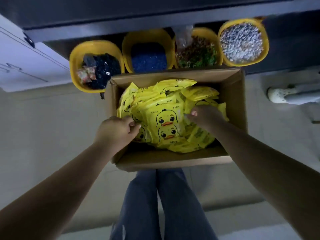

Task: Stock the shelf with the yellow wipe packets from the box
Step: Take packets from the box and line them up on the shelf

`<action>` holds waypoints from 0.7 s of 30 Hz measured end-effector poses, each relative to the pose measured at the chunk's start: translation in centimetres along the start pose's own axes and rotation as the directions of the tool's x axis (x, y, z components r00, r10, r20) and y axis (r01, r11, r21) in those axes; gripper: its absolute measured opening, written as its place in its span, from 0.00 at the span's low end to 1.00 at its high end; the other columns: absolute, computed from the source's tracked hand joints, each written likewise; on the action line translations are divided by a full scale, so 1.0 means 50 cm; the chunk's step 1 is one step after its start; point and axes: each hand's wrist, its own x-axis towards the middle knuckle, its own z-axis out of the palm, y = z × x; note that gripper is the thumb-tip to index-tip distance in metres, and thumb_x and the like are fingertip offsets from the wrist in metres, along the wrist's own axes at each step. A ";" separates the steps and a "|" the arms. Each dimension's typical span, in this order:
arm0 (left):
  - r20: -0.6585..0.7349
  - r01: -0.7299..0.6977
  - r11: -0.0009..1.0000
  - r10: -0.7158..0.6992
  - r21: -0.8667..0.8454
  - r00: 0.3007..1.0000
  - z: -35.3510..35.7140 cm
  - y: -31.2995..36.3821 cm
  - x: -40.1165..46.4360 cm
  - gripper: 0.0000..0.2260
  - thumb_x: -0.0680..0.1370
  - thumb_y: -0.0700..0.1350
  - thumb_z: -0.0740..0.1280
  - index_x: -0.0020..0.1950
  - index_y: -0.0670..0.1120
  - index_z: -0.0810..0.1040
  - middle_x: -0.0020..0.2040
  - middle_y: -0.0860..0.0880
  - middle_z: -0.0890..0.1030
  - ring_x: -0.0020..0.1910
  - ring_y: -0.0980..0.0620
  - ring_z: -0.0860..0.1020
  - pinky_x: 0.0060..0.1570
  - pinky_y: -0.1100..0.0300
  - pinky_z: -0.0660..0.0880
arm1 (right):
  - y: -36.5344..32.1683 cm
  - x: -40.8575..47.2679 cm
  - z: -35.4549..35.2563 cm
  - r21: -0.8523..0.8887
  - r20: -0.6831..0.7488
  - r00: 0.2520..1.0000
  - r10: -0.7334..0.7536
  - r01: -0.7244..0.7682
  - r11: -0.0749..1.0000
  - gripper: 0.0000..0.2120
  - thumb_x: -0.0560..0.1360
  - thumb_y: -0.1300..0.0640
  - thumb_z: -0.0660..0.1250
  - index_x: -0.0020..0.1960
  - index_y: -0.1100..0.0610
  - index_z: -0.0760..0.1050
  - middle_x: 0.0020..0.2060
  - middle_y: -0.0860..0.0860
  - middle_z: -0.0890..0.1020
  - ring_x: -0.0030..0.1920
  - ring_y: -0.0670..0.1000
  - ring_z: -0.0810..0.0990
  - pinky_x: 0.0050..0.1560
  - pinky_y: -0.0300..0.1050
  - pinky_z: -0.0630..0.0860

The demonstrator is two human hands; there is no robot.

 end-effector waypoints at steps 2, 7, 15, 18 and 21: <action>0.044 0.048 0.997 -0.046 -0.058 0.998 0.052 0.009 0.004 0.20 0.74 0.57 0.59 0.40 0.42 0.80 0.28 0.47 0.80 0.27 0.46 0.77 0.27 0.62 0.69 | -0.001 0.064 0.042 0.037 0.009 0.999 -0.054 0.053 0.998 0.18 0.77 0.45 0.59 0.57 0.57 0.75 0.52 0.56 0.80 0.51 0.54 0.76 0.48 0.45 0.71; 0.168 0.239 0.956 -0.211 -0.170 0.963 0.147 0.021 0.007 0.17 0.77 0.56 0.61 0.49 0.42 0.77 0.41 0.46 0.83 0.40 0.46 0.81 0.36 0.55 0.76 | -0.017 0.182 0.117 0.093 0.050 0.976 -0.210 0.205 0.974 0.23 0.76 0.48 0.64 0.67 0.55 0.69 0.66 0.54 0.72 0.64 0.54 0.71 0.60 0.44 0.67; 0.343 0.349 0.931 -0.295 -0.108 0.892 0.214 0.011 0.007 0.18 0.77 0.57 0.59 0.48 0.42 0.76 0.42 0.42 0.81 0.41 0.44 0.78 0.36 0.56 0.73 | -0.008 0.256 0.180 0.073 0.114 0.964 -0.242 0.235 0.969 0.28 0.69 0.50 0.72 0.65 0.57 0.68 0.65 0.56 0.69 0.65 0.56 0.69 0.59 0.45 0.67; 0.360 0.375 0.913 -0.300 -0.159 0.883 0.207 0.007 0.012 0.18 0.77 0.56 0.61 0.50 0.42 0.76 0.46 0.42 0.82 0.44 0.44 0.79 0.40 0.53 0.76 | 0.010 0.251 0.187 0.175 0.211 0.965 -0.158 0.122 0.977 0.31 0.68 0.52 0.74 0.66 0.58 0.65 0.63 0.57 0.72 0.61 0.57 0.72 0.55 0.46 0.70; 0.376 0.404 0.892 -0.311 -0.201 0.873 0.189 0.004 0.015 0.18 0.76 0.55 0.62 0.55 0.41 0.76 0.52 0.44 0.82 0.50 0.46 0.79 0.46 0.52 0.77 | 0.026 0.229 0.184 0.147 0.241 0.956 -0.166 0.133 0.980 0.26 0.71 0.52 0.71 0.65 0.61 0.70 0.61 0.58 0.74 0.61 0.57 0.72 0.55 0.45 0.68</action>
